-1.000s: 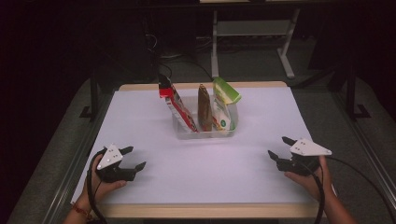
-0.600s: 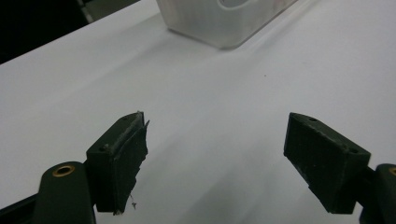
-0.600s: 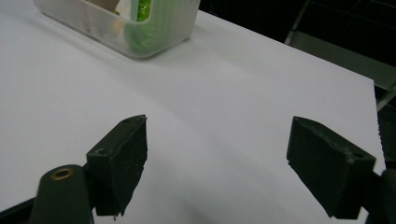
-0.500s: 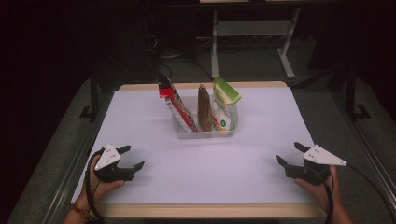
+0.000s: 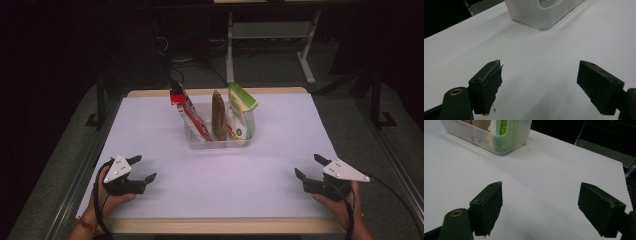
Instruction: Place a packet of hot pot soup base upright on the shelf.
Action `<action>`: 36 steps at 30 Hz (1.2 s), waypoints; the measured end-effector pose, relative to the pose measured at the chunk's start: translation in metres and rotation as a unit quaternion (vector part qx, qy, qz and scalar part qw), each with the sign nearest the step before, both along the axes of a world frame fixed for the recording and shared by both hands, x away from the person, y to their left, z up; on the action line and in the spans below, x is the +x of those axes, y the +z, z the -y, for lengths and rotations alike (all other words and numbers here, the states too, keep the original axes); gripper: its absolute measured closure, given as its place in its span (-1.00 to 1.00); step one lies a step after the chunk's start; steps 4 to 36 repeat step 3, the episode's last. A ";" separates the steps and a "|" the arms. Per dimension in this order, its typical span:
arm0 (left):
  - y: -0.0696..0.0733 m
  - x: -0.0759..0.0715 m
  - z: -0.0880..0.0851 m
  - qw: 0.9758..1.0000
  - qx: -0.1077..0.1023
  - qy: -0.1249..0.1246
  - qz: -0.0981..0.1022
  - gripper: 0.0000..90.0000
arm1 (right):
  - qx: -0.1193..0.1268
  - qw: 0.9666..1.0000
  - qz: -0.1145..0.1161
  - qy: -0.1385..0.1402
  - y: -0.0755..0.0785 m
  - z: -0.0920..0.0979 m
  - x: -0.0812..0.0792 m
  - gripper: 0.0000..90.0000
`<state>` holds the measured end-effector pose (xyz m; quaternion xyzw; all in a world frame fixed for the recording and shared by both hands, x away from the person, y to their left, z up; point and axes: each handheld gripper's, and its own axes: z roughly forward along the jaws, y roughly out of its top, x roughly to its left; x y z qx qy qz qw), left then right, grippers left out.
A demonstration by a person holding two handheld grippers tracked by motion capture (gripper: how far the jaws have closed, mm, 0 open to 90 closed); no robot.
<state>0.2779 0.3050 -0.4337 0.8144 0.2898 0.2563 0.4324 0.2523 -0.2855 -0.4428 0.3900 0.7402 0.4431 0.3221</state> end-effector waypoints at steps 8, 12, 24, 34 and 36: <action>0.000 0.000 0.002 1.000 0.002 -0.001 -0.001 -0.57 | -0.006 1.000 -0.003 0.003 -0.001 -0.002 -0.001 -0.57; 0.000 0.000 0.002 1.000 0.002 -0.001 -0.001 -0.57 | -0.006 1.000 -0.003 0.003 -0.001 -0.002 -0.001 -0.57; 0.000 0.000 0.002 1.000 0.002 -0.001 -0.001 -0.57 | -0.006 1.000 -0.003 0.003 -0.001 -0.002 -0.001 -0.57; 0.000 0.000 0.002 1.000 0.002 -0.001 -0.001 -0.57 | -0.006 1.000 -0.003 0.003 -0.001 -0.002 -0.001 -0.57; 0.000 0.000 0.002 1.000 0.002 -0.001 -0.001 -0.57 | -0.006 1.000 -0.003 0.003 -0.001 -0.002 -0.001 -0.57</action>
